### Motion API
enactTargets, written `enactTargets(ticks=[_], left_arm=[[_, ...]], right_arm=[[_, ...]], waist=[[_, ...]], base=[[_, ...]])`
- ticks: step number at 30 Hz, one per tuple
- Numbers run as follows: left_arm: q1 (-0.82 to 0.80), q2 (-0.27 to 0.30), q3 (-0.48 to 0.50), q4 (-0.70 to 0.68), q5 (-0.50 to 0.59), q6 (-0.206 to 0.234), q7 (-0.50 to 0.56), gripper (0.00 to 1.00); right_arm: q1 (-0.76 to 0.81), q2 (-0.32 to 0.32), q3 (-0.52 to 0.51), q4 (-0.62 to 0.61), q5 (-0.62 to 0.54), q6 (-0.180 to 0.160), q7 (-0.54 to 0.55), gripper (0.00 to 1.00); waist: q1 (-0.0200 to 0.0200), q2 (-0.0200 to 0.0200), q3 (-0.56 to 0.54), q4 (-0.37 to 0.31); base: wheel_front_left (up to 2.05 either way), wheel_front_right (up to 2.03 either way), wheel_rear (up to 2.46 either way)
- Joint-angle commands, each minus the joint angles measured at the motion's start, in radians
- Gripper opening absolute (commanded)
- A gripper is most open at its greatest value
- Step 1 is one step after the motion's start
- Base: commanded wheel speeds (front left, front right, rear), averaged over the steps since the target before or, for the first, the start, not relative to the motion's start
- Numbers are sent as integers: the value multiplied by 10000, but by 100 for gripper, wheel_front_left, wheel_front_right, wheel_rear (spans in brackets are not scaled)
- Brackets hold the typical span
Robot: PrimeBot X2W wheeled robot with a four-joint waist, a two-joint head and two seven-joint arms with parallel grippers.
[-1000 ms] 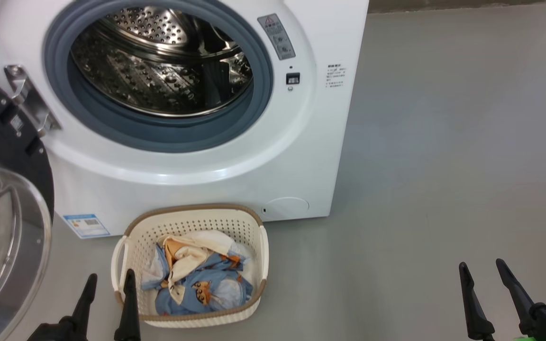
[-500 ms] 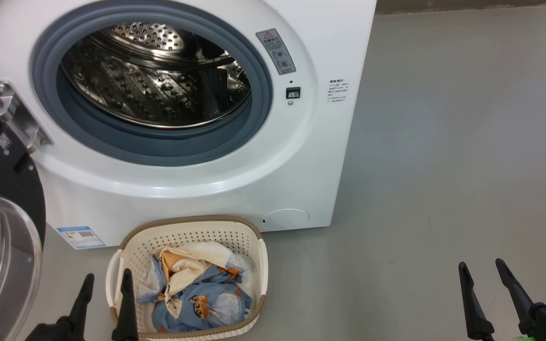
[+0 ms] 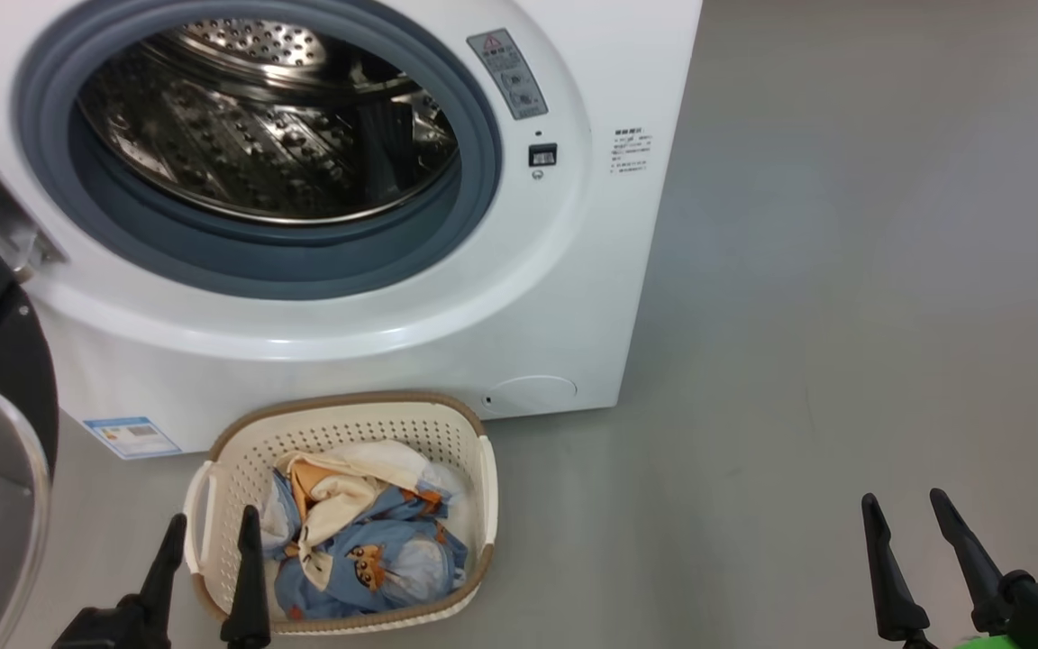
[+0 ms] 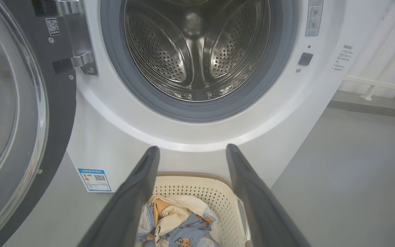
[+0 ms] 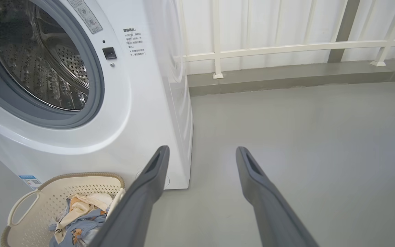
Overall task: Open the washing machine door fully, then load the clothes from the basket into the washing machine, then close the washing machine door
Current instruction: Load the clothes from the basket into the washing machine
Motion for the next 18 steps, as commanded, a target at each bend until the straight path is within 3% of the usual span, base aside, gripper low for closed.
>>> enactTargets(ticks=[1, 12, 18], left_arm=[[-446, 124, 268, -125, 2, 89, -63, 100], [-2500, 188, -155, 2634, 465, 568, -63, 100], [-4324, 602, -236, 4433, 590, 590, 603, 100]], right_arm=[[-337, -77, 264, -167, 79, 16, -118, 100], [-1174, -58, 670, -24, 610, 16, -118, 100], [-1724, -185, 1030, 166, 933, 16, -118, 100]], waist=[[0, 0, 290, -164], [0, 0, 2241, -830], [0, 0, 3489, -1132]], base=[[0, 0, 0], [0, 0, 0], [0, 0, 0]])
